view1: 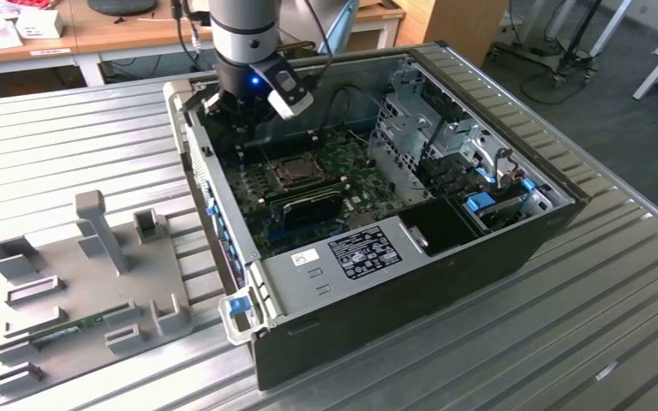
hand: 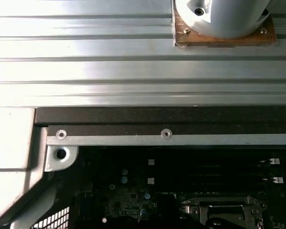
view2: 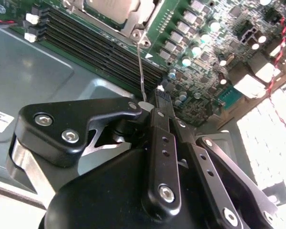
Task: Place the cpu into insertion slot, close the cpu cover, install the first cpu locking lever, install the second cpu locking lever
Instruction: 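Install the first cpu locking lever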
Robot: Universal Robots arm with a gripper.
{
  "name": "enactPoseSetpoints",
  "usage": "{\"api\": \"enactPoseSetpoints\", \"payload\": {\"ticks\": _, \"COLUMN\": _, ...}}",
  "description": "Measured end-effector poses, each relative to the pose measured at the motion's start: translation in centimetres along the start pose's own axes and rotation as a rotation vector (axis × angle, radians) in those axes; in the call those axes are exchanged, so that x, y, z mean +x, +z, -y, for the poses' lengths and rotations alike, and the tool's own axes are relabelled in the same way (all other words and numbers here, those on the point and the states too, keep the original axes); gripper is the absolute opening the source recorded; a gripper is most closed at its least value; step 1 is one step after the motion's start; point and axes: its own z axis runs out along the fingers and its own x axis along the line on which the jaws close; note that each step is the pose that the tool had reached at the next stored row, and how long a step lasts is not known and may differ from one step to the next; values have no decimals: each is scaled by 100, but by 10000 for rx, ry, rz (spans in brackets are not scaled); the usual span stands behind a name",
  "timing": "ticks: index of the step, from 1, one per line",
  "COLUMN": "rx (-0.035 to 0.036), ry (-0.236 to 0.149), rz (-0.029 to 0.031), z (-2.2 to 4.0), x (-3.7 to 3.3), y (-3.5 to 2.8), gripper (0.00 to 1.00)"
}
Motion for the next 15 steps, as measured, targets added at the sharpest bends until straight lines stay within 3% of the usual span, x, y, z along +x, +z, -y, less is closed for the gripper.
{"api": "enactPoseSetpoints", "payload": {"ticks": 12, "rx": 0, "ry": 0, "rz": 0, "z": -3, "x": -327, "y": 26, "gripper": 10}}
{"api": "enactPoseSetpoints", "payload": {"ticks": 15, "rx": 0, "ry": 0, "rz": 0, "z": -3, "x": -347, "y": 27, "gripper": 10}}
